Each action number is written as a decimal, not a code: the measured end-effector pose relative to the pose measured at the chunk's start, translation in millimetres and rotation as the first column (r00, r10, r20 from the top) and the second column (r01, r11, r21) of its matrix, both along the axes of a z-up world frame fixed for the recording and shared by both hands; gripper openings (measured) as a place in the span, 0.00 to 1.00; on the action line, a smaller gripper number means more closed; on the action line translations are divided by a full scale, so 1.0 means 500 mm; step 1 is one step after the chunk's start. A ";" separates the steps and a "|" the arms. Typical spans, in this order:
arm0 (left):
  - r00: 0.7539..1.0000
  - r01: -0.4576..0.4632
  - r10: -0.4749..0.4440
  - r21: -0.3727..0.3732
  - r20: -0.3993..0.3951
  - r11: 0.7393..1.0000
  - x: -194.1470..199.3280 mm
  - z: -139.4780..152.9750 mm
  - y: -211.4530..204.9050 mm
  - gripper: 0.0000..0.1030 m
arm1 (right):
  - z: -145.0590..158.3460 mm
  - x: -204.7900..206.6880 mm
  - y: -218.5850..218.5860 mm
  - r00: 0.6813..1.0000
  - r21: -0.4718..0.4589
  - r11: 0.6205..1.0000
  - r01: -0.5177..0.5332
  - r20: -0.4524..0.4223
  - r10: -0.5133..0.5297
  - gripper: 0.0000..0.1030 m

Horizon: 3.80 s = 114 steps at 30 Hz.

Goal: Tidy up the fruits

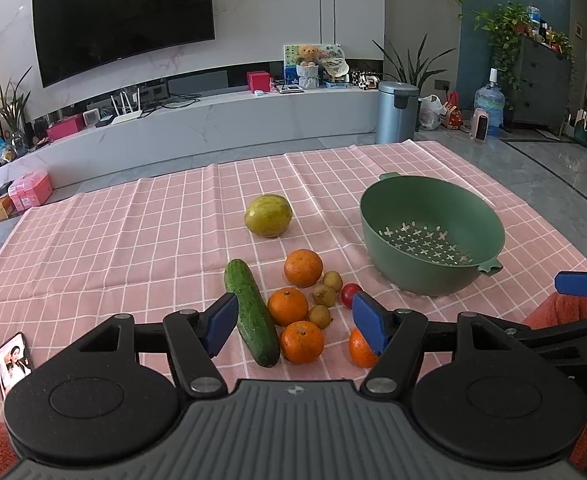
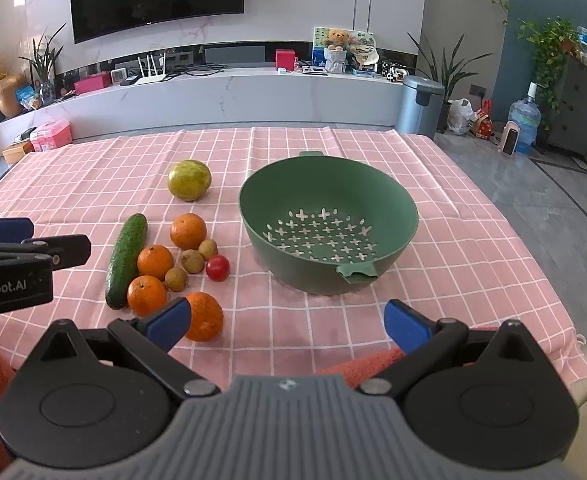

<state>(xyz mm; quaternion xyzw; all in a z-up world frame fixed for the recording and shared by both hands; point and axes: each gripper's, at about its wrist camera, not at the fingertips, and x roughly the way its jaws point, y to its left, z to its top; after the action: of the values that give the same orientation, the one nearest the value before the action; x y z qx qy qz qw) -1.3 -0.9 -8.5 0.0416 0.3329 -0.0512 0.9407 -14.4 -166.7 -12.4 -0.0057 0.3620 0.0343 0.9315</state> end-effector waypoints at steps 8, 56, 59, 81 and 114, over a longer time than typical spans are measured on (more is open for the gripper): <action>1.000 0.005 -0.005 -0.001 -0.001 1.000 0.000 -0.001 -0.002 0.75 | -0.003 0.001 -0.007 1.000 0.009 1.000 0.016 -0.008 -0.016 0.96; 1.000 0.001 -0.001 -0.003 -0.012 1.000 0.001 0.004 0.002 0.75 | -0.009 0.009 -0.010 0.999 0.015 0.999 0.036 -0.034 -0.035 0.96; 1.000 0.000 0.000 -0.004 -0.016 1.000 0.002 0.004 0.002 0.75 | -0.012 0.011 -0.010 0.999 0.021 0.999 0.035 -0.038 -0.034 0.96; 0.974 -0.006 -0.031 -0.164 -0.223 0.986 0.108 -0.071 0.067 0.46 | -0.109 0.122 0.056 0.976 0.144 0.976 -0.164 -0.123 0.182 0.65; 0.930 0.135 -0.109 0.048 -0.351 0.990 0.195 -0.165 -0.022 0.54 | -0.179 0.168 0.055 0.951 0.166 0.966 -0.200 -0.204 0.232 0.39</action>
<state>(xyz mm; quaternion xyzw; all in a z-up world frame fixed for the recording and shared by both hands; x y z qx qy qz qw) 96.3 -12.1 -90.9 0.0860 0.4922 -0.1042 0.8600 69.6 -139.3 -102.0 0.0258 0.4572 0.1626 0.8740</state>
